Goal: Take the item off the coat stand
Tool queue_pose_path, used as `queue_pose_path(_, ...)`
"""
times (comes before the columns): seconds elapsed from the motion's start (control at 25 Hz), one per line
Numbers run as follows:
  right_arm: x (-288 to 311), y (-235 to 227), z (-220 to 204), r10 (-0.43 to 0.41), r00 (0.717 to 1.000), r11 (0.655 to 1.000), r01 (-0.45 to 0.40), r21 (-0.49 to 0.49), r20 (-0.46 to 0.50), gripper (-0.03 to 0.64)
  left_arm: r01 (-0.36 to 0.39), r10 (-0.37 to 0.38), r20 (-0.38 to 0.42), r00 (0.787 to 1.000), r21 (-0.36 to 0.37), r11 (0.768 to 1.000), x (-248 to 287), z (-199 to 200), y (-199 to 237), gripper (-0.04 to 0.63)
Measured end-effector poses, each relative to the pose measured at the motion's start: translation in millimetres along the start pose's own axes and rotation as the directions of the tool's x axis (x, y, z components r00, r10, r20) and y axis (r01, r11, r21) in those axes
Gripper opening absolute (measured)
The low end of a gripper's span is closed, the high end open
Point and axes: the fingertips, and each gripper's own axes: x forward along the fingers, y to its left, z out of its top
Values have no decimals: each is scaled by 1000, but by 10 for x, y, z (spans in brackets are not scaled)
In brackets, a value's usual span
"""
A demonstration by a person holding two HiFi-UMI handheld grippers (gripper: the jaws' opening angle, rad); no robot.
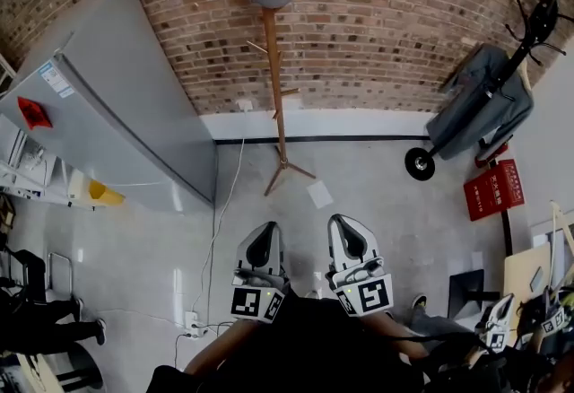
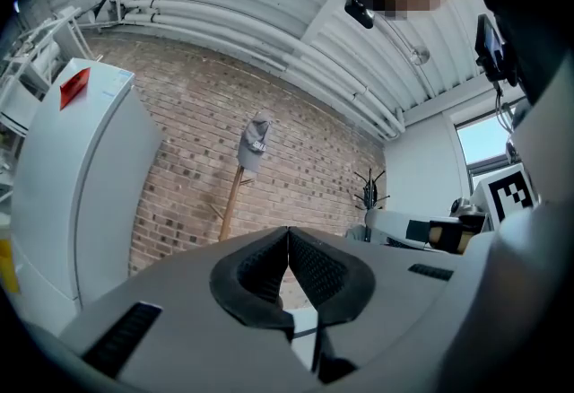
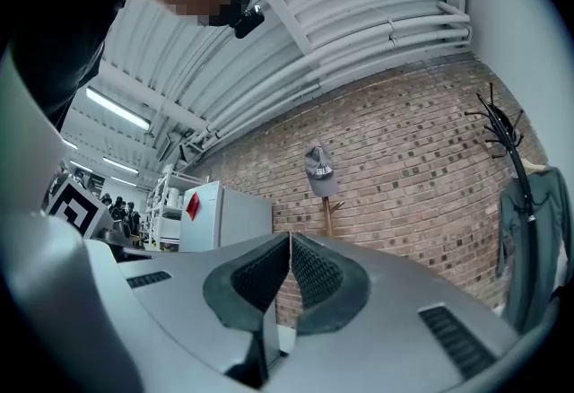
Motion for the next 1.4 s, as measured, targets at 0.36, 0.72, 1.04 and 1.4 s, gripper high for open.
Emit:
queue_pose_path(0.36,1089,-158,-19,-43,999,999,44,-21,33,18,61,-61,2,998,3,998,786,181,730,17)
queue_pose_path(0.72,1825,-253,-64,-92,994,995,93,-23,56,18,124,-124,-14,992,12,992,1276,249,1190,17)
queue_pose_path(1.04,2177,-566,41,-111,990,993,107,53,84,19,109,-109,-1,994,15,994,1632,309,1289,17)
queue_pose_path(1.4,2679,-925,264,-7,997,999,10,-38,72,20,40,-41,13,999,12,999,2086,336,1309,17)
